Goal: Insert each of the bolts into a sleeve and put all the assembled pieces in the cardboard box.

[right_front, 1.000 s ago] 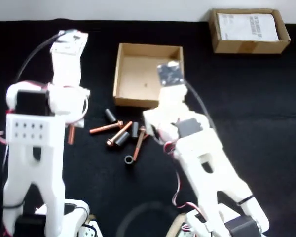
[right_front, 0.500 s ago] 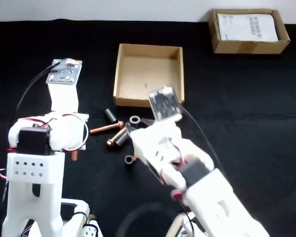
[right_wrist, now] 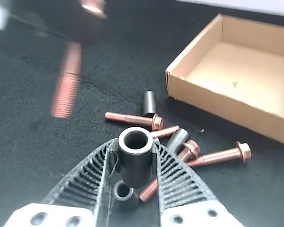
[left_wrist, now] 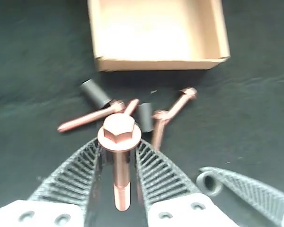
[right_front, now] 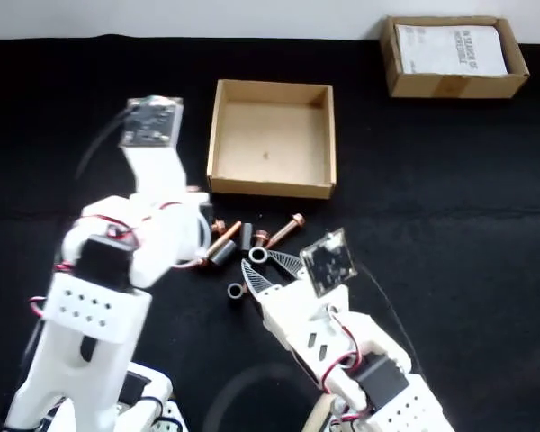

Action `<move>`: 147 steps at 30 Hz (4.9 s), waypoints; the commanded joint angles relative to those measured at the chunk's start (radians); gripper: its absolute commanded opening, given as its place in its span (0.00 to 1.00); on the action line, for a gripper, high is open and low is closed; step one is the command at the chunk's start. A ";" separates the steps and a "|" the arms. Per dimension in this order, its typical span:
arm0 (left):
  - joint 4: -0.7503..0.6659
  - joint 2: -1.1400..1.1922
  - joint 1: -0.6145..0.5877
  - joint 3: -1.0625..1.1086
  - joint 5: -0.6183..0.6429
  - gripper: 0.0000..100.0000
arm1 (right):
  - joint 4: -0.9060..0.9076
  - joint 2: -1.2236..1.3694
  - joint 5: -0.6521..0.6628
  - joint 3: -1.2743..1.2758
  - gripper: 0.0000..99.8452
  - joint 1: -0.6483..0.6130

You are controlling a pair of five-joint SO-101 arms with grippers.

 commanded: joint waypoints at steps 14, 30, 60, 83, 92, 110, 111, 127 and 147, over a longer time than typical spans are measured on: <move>-0.336 -0.136 0.166 0.028 0.008 0.01 | -0.022 -0.177 0.048 0.113 0.01 0.077; -0.374 -0.231 0.289 0.179 -0.066 0.01 | -0.088 -0.168 0.048 0.113 0.01 0.079; -0.511 -0.223 0.329 0.338 -0.066 0.01 | -0.082 -0.166 0.049 0.104 0.01 0.125; -0.439 -0.226 0.337 0.387 -0.071 0.01 | -0.081 -0.166 0.052 0.104 0.01 0.125; -0.239 -0.226 0.331 0.283 -0.069 0.23 | -0.081 -0.166 0.054 0.104 0.01 0.125; 0.327 -0.226 0.331 -0.162 -0.071 0.17 | -0.087 -0.163 0.140 -0.001 0.01 0.206; 0.338 -0.226 0.331 -0.183 -0.071 0.13 | -0.087 -0.156 0.150 -0.013 0.01 0.211; 0.147 -0.226 -0.036 0.122 -0.071 0.01 | -0.179 0.665 0.109 -0.622 0.01 0.358; -0.497 -0.226 -0.271 0.746 -0.071 0.01 | -0.131 1.801 0.110 -1.675 0.01 0.476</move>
